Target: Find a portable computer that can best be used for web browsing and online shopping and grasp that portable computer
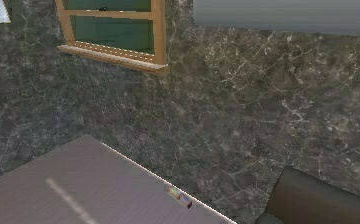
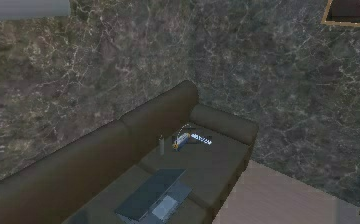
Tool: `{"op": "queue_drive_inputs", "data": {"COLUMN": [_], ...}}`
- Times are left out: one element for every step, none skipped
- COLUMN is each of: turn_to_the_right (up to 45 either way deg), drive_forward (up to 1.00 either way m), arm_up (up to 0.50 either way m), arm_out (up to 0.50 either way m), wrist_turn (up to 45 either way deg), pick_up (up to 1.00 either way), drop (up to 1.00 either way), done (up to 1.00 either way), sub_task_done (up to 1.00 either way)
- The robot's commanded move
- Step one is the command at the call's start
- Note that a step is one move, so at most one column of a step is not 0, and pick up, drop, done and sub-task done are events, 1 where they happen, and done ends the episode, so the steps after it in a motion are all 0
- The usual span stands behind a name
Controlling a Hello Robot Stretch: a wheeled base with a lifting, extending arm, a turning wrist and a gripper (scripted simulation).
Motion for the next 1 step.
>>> {"op": "queue_drive_inputs", "data": {"turn_to_the_right": [0.0], "drive_forward": [0.00], "arm_up": [0.00], "arm_out": [0.26], "wrist_turn": [0.0], "pick_up": [0.00], "drop": [0.00], "done": [0.00], "sub_task_done": [0.00]}}
